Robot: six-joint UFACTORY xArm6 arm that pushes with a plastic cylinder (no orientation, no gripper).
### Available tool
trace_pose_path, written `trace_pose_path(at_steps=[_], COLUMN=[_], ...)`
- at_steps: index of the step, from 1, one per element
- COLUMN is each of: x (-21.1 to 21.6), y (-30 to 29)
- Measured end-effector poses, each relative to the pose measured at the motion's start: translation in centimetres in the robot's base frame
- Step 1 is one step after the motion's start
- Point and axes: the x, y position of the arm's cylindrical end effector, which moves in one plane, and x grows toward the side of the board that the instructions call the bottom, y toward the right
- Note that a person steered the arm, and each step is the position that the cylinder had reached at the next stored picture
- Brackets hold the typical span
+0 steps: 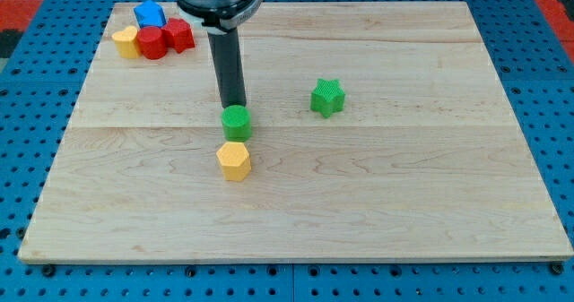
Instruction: Push the green circle to the bottom left of the green star
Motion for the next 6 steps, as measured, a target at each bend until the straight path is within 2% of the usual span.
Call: trace_pose_path(at_steps=[1,2,3,6], x=[1.1,2.7,5.2,4.1], y=[-0.2,-5.3,-4.7,5.7])
